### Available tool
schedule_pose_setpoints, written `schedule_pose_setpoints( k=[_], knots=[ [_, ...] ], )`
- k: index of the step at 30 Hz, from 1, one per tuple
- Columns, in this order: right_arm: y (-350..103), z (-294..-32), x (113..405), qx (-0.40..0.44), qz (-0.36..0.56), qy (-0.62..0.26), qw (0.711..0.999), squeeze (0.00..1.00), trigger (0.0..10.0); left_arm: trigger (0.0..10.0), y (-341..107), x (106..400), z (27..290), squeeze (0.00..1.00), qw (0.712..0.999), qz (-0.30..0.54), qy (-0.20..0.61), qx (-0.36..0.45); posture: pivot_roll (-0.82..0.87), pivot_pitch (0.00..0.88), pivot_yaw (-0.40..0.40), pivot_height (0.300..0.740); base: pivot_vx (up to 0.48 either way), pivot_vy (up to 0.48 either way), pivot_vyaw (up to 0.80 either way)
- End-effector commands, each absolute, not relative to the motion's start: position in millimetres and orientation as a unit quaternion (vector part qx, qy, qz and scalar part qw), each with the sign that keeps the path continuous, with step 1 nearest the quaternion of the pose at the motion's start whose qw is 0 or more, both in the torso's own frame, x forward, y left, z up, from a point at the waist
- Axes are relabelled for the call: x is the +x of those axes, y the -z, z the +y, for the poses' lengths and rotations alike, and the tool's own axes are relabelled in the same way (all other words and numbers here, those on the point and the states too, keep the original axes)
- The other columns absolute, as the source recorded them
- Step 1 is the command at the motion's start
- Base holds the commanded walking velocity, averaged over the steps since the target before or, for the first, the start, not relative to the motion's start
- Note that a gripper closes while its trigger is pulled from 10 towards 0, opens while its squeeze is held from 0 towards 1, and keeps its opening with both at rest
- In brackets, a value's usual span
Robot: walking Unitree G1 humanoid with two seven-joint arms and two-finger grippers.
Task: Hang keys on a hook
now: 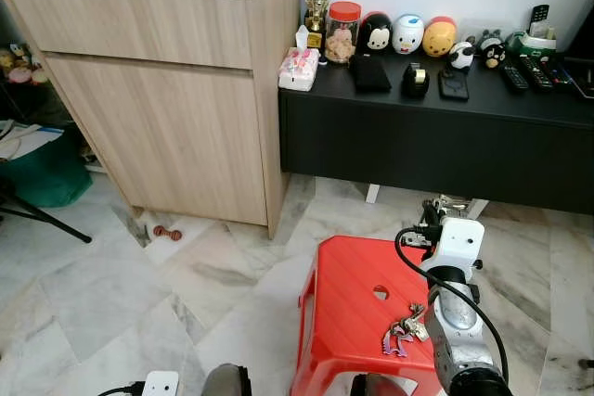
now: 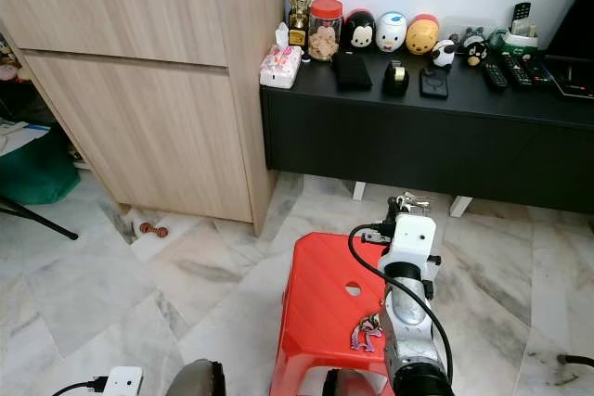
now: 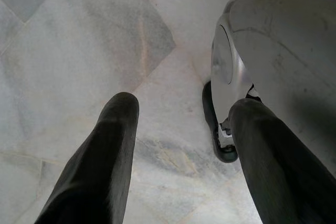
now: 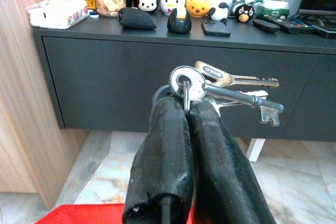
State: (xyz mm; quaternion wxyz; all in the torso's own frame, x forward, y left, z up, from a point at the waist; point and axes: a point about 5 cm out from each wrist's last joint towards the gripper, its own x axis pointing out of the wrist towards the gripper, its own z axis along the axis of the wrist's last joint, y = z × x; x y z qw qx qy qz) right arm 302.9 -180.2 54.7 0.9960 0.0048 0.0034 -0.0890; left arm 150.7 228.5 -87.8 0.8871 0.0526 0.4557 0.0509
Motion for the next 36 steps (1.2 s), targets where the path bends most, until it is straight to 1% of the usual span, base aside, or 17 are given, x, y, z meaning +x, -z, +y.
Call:
schedule_pose_setpoints(
  k=[1,9,14,15,19,21,23,25,29,36],
  knots=[
    [-55.4,-180.1,302.5,0.005,0.005,0.089,0.996,0.0,10.0,10.0,89.7,147.3,227.5,0.0,0.884,0.463,-0.051,0.046,0.03,0.0,-0.046,0.632,0.0,0.0,0.0],
    [-47.5,-175.0,303.0,0.001,0.039,0.069,0.997,0.0,10.0,10.0,89.9,147.1,227.8,0.0,0.882,0.466,-0.052,0.048,0.04,0.0,-0.046,0.632,0.0,0.0,0.0],
    [-27.8,-170.7,302.7,-0.016,0.131,0.036,0.991,0.0,10.0,10.0,90.3,146.3,228.2,0.0,0.88,0.469,-0.053,0.055,0.04,0.0,-0.047,0.632,0.0,0.0,0.0],
    [-16.9,-166.9,300.0,-0.024,0.18,0.011,0.983,0.0,10.0,10.0,90.4,146.1,228.2,0.0,0.88,0.469,-0.053,0.055,0.04,0.0,-0.048,0.632,0.0,0.0,0.0],
    [5.5,-154.9,288.0,-0.044,0.266,-0.066,0.961,0.0,10.0,10.0,91.0,144.9,227.5,0.0,0.879,0.471,-0.052,0.054,0.04,0.0,-0.05,0.632,0.0,0.0,0.0],
    [8.3,-154.2,286.1,-0.04,0.274,-0.071,0.958,0.0,10.0,10.0,91.2,144.6,227.3,0.0,0.879,0.472,-0.052,0.054,0.04,0.0,-0.051,0.632,0.0,0.0,0.0],
    [17.9,-152.3,279.5,-0.03,0.308,-0.087,0.947,0.0,10.0,10.0,91.4,144.1,227.0,0.0,0.878,0.472,-0.052,0.054,0.04,0.0,-0.052,0.632,0.0,0.0,0.0],
    [20.2,-151.7,277.7,-0.031,0.315,-0.092,0.944,0.0,10.0,10.0,91.5,143.9,227.0,0.0,0.878,0.472,-0.052,0.053,0.04,0.0,-0.052,0.632,0.0,0.0,0.0],
    [34.6,-152.5,264.6,-0.039,0.379,-0.118,0.917,0.0,10.0,10.0,92.3,141.6,226.9,0.0,0.877,0.474,-0.052,0.052,0.05,0.0,-0.055,0.632,0.0,0.0,0.0],
    [50.8,-153.2,244.8,-0.041,0.43,-0.13,0.892,0.0,10.0,10.0,93.9,136.7,226.9,0.0,0.875,0.479,-0.049,0.053,0.05,0.002,-0.054,0.632,0.0,0.0,0.0]
  ],
)
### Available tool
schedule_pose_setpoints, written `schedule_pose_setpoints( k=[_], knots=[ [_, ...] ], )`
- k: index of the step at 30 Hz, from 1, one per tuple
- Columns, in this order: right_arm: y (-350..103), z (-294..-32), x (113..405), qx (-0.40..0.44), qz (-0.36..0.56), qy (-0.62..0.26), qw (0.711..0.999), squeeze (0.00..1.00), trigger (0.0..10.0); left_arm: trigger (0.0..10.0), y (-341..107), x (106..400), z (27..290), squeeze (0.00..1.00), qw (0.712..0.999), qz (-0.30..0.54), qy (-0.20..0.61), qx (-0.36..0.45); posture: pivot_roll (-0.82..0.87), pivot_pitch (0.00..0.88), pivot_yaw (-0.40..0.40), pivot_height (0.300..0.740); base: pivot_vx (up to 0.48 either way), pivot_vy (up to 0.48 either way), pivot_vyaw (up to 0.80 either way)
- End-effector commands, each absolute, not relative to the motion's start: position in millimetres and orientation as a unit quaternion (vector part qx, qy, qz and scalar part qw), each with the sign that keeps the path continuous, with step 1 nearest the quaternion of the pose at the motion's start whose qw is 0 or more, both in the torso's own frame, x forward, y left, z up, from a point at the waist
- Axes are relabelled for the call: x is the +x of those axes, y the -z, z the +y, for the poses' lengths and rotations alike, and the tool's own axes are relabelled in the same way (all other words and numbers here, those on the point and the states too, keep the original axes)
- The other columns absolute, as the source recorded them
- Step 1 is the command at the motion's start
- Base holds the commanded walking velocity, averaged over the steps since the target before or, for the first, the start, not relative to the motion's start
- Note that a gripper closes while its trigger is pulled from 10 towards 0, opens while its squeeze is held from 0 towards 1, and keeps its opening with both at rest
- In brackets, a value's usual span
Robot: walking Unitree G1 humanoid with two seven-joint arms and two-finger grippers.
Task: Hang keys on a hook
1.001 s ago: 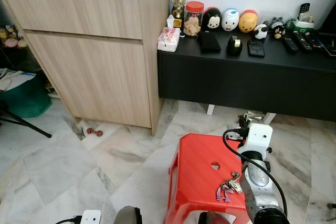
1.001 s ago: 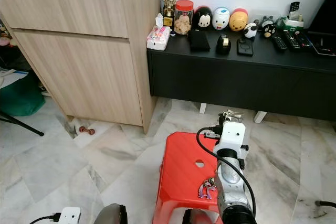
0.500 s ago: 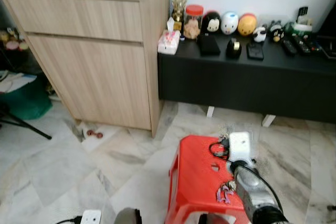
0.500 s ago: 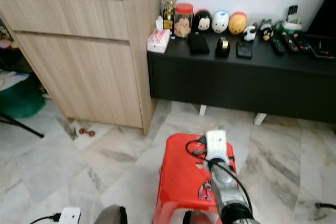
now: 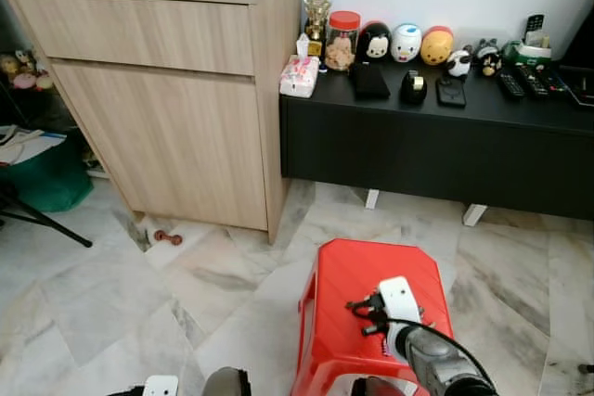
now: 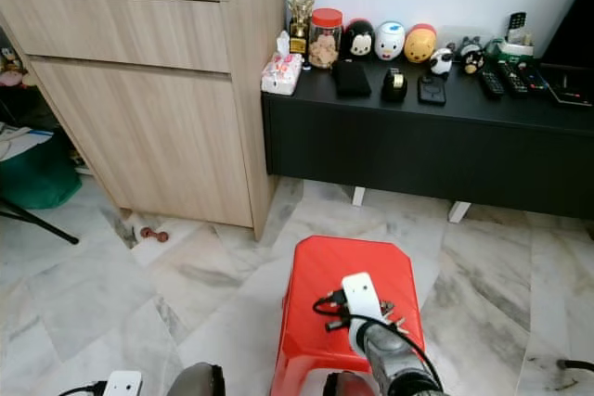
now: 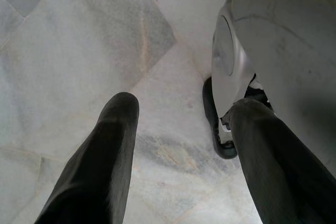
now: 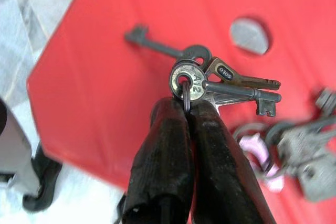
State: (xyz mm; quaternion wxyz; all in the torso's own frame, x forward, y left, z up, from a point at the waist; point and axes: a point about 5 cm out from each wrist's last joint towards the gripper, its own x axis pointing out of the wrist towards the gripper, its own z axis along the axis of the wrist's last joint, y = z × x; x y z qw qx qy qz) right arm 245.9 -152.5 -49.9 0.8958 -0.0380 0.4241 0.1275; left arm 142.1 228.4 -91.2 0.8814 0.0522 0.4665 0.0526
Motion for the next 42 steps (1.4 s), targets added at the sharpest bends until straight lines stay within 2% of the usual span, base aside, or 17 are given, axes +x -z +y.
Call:
schedule_pose_setpoints(
  k=[1,3,4,5,6,8,9,10,11,12,36,37,38,40,41,42],
  knots=[
    [51.2,-153.2,244.1,-0.041,0.432,-0.132,0.891,0.0,10.0,10.0,94.0,136.5,226.9,0.0,0.875,0.479,-0.049,0.053,0.05,0.007,-0.054,0.632,0.0,0.0,0.0],
    [54.0,-152.1,240.1,-0.038,0.44,-0.138,0.887,0.0,10.0,10.0,94.2,136.0,226.5,0.0,0.875,0.479,-0.048,0.053,0.05,0.009,-0.055,0.632,0.0,0.0,0.0],
    [55.8,-151.7,237.5,-0.037,0.445,-0.138,0.884,0.73,10.0,10.0,94.5,135.4,226.2,0.0,0.874,0.48,-0.047,0.053,0.05,0.013,-0.056,0.632,0.0,0.0,0.0],
    [55.8,-151.7,237.5,-0.037,0.445,-0.138,0.884,0.73,10.0,10.0,94.5,135.4,226.2,0.0,0.874,0.48,-0.047,0.053,0.05,0.013,-0.056,0.632,0.0,0.0,0.0],
    [56.6,-151.8,236.5,-0.036,0.447,-0.138,0.883,1.0,10.0,10.0,94.6,135.0,226.1,0.0,0.874,0.48,-0.047,0.054,0.05,0.015,-0.056,0.632,0.0,0.0,0.0],
    [57.4,-151.9,235.3,-0.038,0.45,-0.138,0.881,1.0,10.0,10.0,94.7,134.5,226.1,0.0,0.874,0.48,-0.046,0.054,0.05,0.016,-0.055,0.632,0.0,0.0,0.0],
    [57.6,-152.1,235.0,-0.039,0.45,-0.138,0.881,0.91,10.0,10.0,94.8,134.4,226.1,0.0,0.874,0.48,-0.046,0.055,0.05,0.018,-0.054,0.632,0.0,0.0,0.0],
    [57.7,-152.5,235.0,-0.041,0.45,-0.136,0.882,0.58,10.0,10.0,94.8,134.3,226.0,0.0,0.874,0.48,-0.046,0.055,0.05,0.018,-0.054,0.632,0.0,0.0,0.0],
    [57.9,-153.0,234.8,-0.041,0.449,-0.132,0.883,0.09,10.0,10.0,94.9,134.2,225.9,0.0,0.874,0.481,-0.045,0.055,0.05,0.019,-0.054,0.632,0.0,0.0,0.0],
    [58.4,-153.7,234.2,-0.039,0.449,-0.127,0.883,0.0,10.0,10.0,94.9,134.0,225.8,0.0,0.874,0.481,-0.044,0.055,0.05,0.019,-0.054,0.632,0.0,0.0,0.0],
    [59.1,-147.8,231.9,-0.031,0.444,-0.156,0.882,0.0,10.0,10.0,94.6,135.5,225.5,0.0,0.873,0.482,-0.037,0.065,0.05,0.017,-0.054,0.632,0.0,0.0,0.0],
    [59.2,-147.6,231.8,-0.032,0.444,-0.158,0.881,0.0,8.3,10.0,94.6,135.6,225.3,0.0,0.873,0.482,-0.036,0.066,0.05,0.017,-0.054,0.632,0.0,0.0,0.0],
    [59.2,-147.6,231.8,-0.033,0.444,-0.158,0.881,0.0,5.5,10.0,94.5,135.7,225.2,0.0,0.873,0.482,-0.036,0.066,0.05,0.017,-0.054,0.632,0.0,0.0,0.0],
    [59.3,-147.5,231.8,-0.033,0.444,-0.158,0.881,0.0,5.5,10.0,94.5,135.8,225.2,0.0,0.873,0.482,-0.035,0.066,0.05,0.017,-0.054,0.632,0.0,0.0,0.0],
    [59.4,-147.4,231.5,-0.033,0.444,-0.158,0.881,0.0,0.0,10.0,94.5,136.1,224.8,0.0,0.873,0.481,-0.034,0.067,0.05,0.017,-0.056,0.632,0.0,0.0,0.0],
    [59.4,-147.4,231.5,-0.033,0.444,-0.158,0.881,0.0,0.0,10.0,94.5,136.1,224.8,0.0,0.873,0.481,-0.034,0.067,0.05,0.017,-0.056,0.632,0.0,0.0,0.0]
  ],
)
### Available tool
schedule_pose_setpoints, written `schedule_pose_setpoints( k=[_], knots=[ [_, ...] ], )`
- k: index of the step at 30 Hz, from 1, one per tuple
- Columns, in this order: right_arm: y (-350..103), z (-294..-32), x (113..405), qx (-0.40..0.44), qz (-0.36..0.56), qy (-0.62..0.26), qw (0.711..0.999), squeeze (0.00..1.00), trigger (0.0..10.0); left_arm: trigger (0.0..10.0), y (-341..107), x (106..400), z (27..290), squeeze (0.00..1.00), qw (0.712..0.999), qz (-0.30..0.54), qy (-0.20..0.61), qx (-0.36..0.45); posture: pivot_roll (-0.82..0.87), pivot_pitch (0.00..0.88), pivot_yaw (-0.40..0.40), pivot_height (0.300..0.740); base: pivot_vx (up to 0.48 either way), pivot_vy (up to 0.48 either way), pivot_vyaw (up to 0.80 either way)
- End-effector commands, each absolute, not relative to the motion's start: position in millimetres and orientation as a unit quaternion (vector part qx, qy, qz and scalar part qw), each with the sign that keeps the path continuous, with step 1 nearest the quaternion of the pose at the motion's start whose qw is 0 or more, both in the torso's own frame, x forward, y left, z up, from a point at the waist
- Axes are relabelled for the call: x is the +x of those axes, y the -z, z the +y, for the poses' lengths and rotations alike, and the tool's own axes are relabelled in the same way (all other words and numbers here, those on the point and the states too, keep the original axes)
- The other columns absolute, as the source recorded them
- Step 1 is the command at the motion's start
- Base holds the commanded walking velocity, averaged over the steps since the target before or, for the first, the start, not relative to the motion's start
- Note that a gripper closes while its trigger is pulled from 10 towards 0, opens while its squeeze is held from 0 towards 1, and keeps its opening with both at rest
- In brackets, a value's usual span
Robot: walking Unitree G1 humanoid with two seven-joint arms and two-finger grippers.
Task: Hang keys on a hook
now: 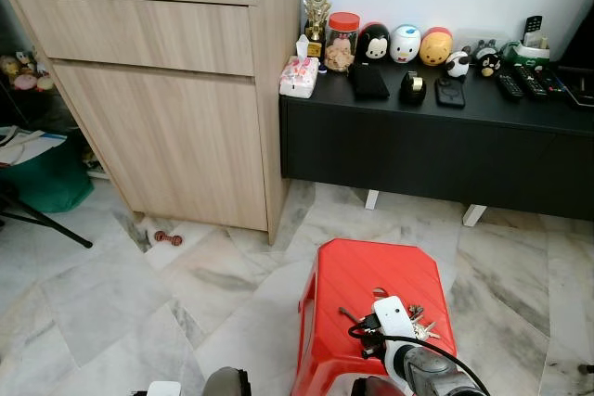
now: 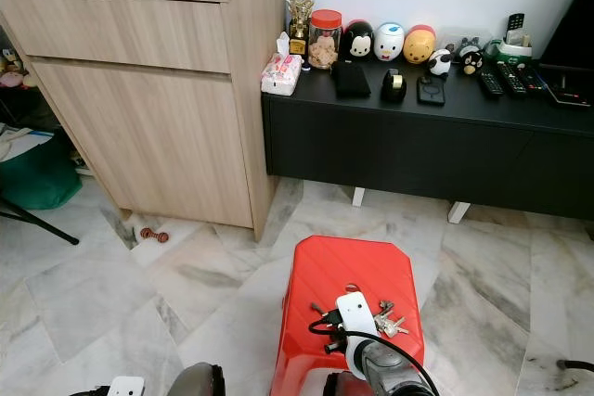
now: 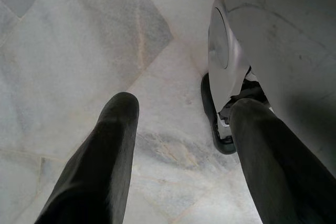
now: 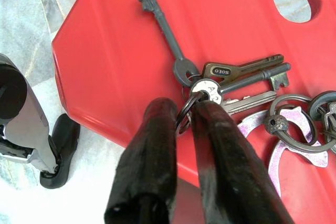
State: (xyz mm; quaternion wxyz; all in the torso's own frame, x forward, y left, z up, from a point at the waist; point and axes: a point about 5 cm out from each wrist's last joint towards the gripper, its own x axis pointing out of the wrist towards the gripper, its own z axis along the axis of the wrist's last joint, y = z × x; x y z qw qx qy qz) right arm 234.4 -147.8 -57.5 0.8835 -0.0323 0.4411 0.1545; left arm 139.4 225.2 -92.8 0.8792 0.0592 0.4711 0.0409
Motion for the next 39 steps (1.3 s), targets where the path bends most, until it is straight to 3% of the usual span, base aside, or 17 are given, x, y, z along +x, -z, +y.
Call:
schedule_pose_setpoints(
  k=[1,17,20,24,27,34,39],
  knots=[
    [59.4,-147.4,231.4,-0.032,0.444,-0.159,0.881,0.0,0.0,10.0,94.5,136.3,224.5,0.0,0.873,0.481,-0.033,0.067,0.05,0.017,-0.056,0.632,0.0,0.0,0.0],
    [55.6,-148.6,236.9,-0.031,0.422,-0.145,0.894,0.0,0.0,10.0,94.1,136.3,225.8,0.0,0.873,0.481,-0.033,0.071,0.05,0.017,-0.054,0.632,0.0,0.0,0.0],
    [40.2,-156.0,256.2,-0.019,0.361,-0.107,0.926,0.0,0.0,10.0,93.6,137.1,227.0,0.0,0.874,0.479,-0.035,0.072,0.05,0.015,-0.053,0.632,0.0,0.0,0.0],
    [32.4,-161.3,264.6,-0.021,0.331,-0.086,0.939,0.0,0.0,10.0,93.4,137.5,227.2,0.0,0.874,0.479,-0.036,0.073,0.05,0.011,-0.053,0.632,0.0,0.0,0.0],
    [9.4,-173.5,283.8,-0.009,0.245,-0.037,0.969,0.0,0.0,10.0,93.3,139.1,225.4,0.0,0.874,0.478,-0.033,0.074,0.05,0.008,-0.052,0.632,0.0,0.0,0.0],
    [-13.5,-179.8,292.3,-0.024,0.136,0.003,0.99,0.0,0.0,10.0,93.4,140.6,223.0,0.0,0.875,0.477,-0.031,0.073,0.04,0.003,-0.054,0.632,0.0,0.0,0.0],
    [-38.3,-183.7,289.6,-0.1,0.017,0.043,0.994,0.0,0.0,10.0,93.6,140.5,222.6,0.0,0.875,0.478,-0.031,0.075,0.04,0.0,-0.053,0.632,0.0,0.0,0.0]
  ],
)
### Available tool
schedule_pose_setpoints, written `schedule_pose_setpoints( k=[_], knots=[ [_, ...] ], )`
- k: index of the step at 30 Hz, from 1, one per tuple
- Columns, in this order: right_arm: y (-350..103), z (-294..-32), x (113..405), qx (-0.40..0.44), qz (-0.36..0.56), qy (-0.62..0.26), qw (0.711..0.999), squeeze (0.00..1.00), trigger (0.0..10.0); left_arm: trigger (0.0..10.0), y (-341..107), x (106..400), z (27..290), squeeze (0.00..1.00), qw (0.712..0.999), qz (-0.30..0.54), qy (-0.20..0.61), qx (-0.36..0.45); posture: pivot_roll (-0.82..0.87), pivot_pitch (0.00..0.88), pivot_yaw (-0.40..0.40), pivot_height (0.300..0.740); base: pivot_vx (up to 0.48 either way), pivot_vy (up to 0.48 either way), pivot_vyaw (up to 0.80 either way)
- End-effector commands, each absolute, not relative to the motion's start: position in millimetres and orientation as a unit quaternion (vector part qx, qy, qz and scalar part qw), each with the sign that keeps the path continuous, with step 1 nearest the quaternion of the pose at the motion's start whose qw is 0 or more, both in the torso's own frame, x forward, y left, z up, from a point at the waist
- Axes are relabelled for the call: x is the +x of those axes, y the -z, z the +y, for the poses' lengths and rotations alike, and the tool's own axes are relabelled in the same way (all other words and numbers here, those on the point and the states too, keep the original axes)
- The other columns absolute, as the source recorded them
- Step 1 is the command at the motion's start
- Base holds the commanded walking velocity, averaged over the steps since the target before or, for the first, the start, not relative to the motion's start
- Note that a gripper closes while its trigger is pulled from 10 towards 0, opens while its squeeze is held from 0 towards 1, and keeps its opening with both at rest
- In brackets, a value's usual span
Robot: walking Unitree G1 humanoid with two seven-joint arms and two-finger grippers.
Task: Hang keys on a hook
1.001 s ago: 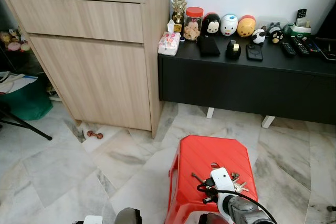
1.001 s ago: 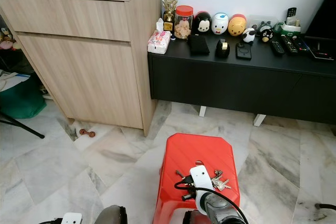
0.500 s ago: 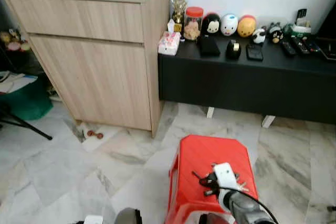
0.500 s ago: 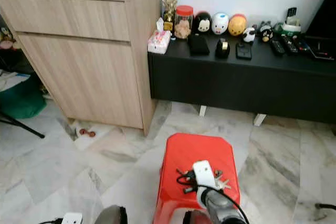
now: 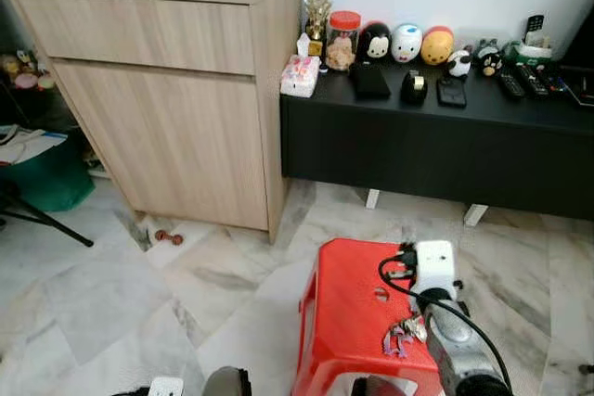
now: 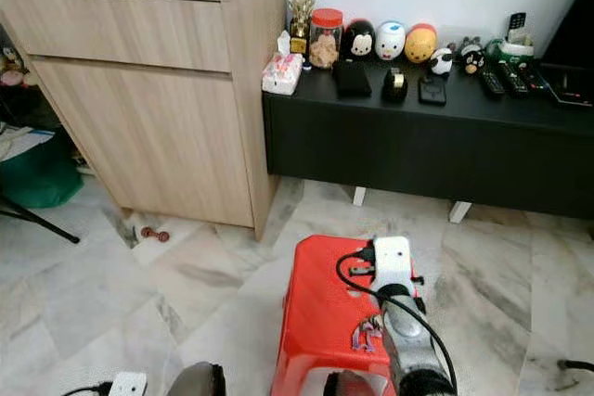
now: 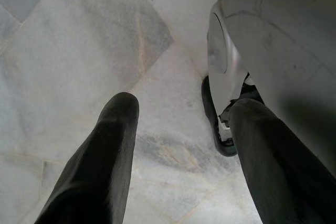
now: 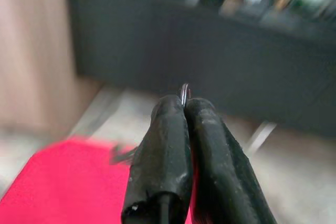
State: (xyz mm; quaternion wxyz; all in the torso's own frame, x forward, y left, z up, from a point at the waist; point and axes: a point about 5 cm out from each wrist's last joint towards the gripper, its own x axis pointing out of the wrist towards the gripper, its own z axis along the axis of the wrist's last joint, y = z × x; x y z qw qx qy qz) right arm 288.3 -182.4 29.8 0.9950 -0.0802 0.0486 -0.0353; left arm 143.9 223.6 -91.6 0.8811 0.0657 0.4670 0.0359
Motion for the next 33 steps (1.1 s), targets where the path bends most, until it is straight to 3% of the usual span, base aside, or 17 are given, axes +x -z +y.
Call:
schedule_pose_setpoints(
  k=[1,5,8,9,10,19,33],
  knots=[
    [-41.7,-184.7,288.0,-0.108,0.002,0.054,0.993,0.0,0.0,10.0,93.6,140.6,222.5,0.0,0.875,0.478,-0.032,0.075,0.04,0.0,-0.054,0.632,0.0,0.0,0.0],
    [-49.7,-191.3,282.6,-0.102,-0.036,0.099,0.989,0.0,0.0,10.0,93.1,141.8,222.5,0.0,0.876,0.475,-0.035,0.074,0.04,0.0,-0.054,0.632,0.0,0.0,0.0],
    [-51.7,-193.6,282.6,-0.043,-0.041,0.123,0.991,0.0,0.0,10.0,92.6,142.7,222.8,0.0,0.878,0.472,-0.038,0.072,0.04,0.0,-0.053,0.632,0.0,0.0,0.0],
    [-50.6,-191.9,283.9,0.004,-0.035,0.127,0.991,0.0,1.3,10.0,92.4,142.9,222.7,0.0,0.879,0.471,-0.039,0.07,0.04,0.0,-0.053,0.632,0.0,0.0,0.0],
    [-51.0,-190.4,284.4,0.013,-0.035,0.127,0.991,0.0,10.0,10.0,92.3,143.2,222.7,0.0,0.879,0.469,-0.04,0.07,0.03,0.0,-0.054,0.632,0.0,0.0,0.0],
    [-46.5,-184.3,286.7,0.024,-0.009,0.124,0.992,0.0,10.0,10.0,92.5,144.0,220.1,0.0,0.881,0.468,-0.037,0.064,0.04,0.0,-0.056,0.632,0.0,0.0,0.0],
    [-40.8,-179.8,288.2,0.04,0.018,0.101,0.994,0.0,10.0,10.0,92.2,144.7,220.1,0.0,0.882,0.467,-0.04,0.058,0.04,0.0,-0.056,0.632,-0.351,0.0,0.0]
  ],
)
